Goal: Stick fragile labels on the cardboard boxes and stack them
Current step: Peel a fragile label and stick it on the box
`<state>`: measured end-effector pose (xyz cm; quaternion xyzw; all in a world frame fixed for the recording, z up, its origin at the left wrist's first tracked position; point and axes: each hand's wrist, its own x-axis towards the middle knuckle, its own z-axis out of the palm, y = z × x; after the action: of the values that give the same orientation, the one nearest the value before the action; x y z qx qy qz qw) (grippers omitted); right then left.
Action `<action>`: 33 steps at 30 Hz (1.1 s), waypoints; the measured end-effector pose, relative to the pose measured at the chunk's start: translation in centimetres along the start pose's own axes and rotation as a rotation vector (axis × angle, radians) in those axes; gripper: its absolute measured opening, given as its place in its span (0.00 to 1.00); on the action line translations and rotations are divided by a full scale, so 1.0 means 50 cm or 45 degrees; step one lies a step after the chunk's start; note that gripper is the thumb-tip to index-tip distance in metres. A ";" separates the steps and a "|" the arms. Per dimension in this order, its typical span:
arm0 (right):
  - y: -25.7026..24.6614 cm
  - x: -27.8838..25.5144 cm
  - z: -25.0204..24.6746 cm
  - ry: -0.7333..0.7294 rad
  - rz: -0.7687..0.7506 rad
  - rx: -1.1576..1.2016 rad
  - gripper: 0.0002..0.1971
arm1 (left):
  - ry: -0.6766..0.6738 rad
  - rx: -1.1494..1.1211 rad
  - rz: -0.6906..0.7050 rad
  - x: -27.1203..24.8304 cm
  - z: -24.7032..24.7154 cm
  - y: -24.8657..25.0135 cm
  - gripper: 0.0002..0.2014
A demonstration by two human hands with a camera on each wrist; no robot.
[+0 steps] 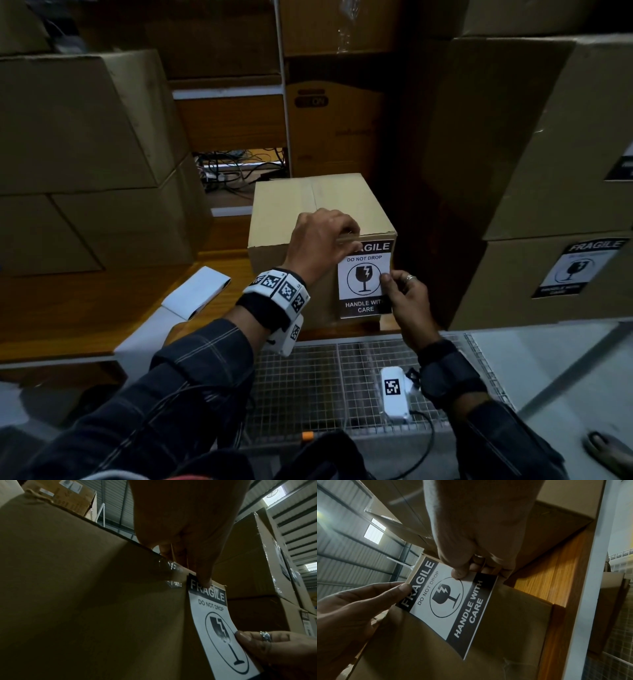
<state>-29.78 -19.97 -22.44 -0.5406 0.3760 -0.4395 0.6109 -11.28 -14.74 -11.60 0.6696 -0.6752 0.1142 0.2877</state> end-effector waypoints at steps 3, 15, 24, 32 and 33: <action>-0.001 0.001 0.001 0.002 0.001 0.005 0.11 | 0.006 -0.001 0.000 0.002 0.002 0.001 0.13; 0.010 -0.018 0.009 0.093 -0.028 0.138 0.07 | 0.031 -0.037 -0.001 -0.004 0.007 -0.005 0.12; 0.043 -0.026 0.013 0.225 0.040 0.261 0.23 | 0.024 -0.045 -0.016 -0.004 0.010 -0.008 0.12; 0.074 -0.024 -0.007 0.290 0.118 0.208 0.22 | 0.026 -0.069 -0.020 -0.005 0.013 -0.010 0.12; 0.075 -0.022 -0.007 0.292 0.122 0.201 0.22 | 0.025 -0.069 -0.022 -0.005 0.013 -0.010 0.11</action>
<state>-29.99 -18.92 -26.22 -0.4186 0.4329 -0.4968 0.6249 -10.95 -14.92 -12.38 0.6662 -0.6692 0.0999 0.3136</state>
